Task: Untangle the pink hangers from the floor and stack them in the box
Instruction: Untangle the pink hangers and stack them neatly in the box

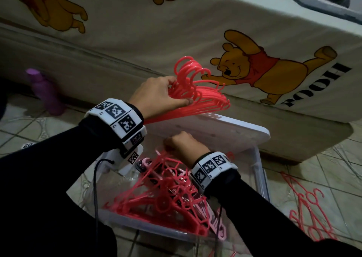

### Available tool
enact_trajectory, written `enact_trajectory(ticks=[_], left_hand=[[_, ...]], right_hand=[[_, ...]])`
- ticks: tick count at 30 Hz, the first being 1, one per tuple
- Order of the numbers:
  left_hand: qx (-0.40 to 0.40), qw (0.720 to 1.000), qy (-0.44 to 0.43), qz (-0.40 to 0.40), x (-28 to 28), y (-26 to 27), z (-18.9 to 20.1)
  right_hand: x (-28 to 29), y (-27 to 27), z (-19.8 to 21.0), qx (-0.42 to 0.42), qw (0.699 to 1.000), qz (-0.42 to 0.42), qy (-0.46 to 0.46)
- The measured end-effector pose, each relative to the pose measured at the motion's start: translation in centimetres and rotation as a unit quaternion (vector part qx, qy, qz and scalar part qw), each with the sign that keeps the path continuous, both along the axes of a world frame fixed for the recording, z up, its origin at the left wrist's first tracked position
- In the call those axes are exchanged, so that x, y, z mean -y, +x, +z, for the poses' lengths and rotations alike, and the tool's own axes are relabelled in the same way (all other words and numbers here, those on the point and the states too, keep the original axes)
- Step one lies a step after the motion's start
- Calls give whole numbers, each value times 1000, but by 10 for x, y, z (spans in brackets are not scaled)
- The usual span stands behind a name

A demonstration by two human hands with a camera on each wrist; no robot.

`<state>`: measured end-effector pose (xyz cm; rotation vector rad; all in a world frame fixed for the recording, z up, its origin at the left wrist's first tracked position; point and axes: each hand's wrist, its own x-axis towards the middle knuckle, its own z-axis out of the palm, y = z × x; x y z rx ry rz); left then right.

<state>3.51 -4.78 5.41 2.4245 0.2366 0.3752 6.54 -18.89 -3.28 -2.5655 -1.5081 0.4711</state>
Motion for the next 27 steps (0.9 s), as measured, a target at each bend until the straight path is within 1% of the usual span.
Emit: enact_trajectory(ticks=[2,3,5,6,7,8,10,11,12,14,16,17,20,21,23,25,27], left_hand=[[0,1000,-9,-2,0,-1,1],[-2,1000,-9,-2,-1,-1,2],[-2,1000,-7,-1,-2,-1,2],[0,1000,-6,1,-3,-1,2],[0,1000,-5,2,-4,-1,3],[-1,1000,-4,2,-4,-1,3],[-4,1000,-4,-3,-3,-2,4],[-6,1000,-3,-6,-3,-2,3],[-9,1000,0,-9,-2,-2,3],[-12,1000,11,-8,-3,-3,2],[-10,1000,20,-3,-5,-4,3],[-7,1000,23,1,-6,-4,4],[-4,1000,29,5,-9,-4,6],[-5,1000,25,2,-10,-4,7],[-14,1000,18,-13,-9,-5,9],[-39,998,18,-46,-4,-9,10],[-75,993,23,-86,1,-14,10]], right_hand=[[2,2,9,55,998,42,-10],[4,4,14,82,995,51,3],[10,9,21,112,990,40,73],[14,10,22,101,987,25,121],[17,10,22,87,985,15,150],[19,8,20,80,987,15,142],[22,1,10,88,994,30,66],[24,-1,6,86,995,29,48],[28,0,6,76,995,16,58],[38,6,12,47,988,-30,141],[46,10,26,54,966,-59,244],[50,10,35,67,955,-60,282],[59,10,61,94,932,-57,344],[63,12,68,100,929,-57,351],[71,15,79,124,933,-51,335],[77,15,80,152,938,-49,309],[79,13,76,163,934,-55,312]])
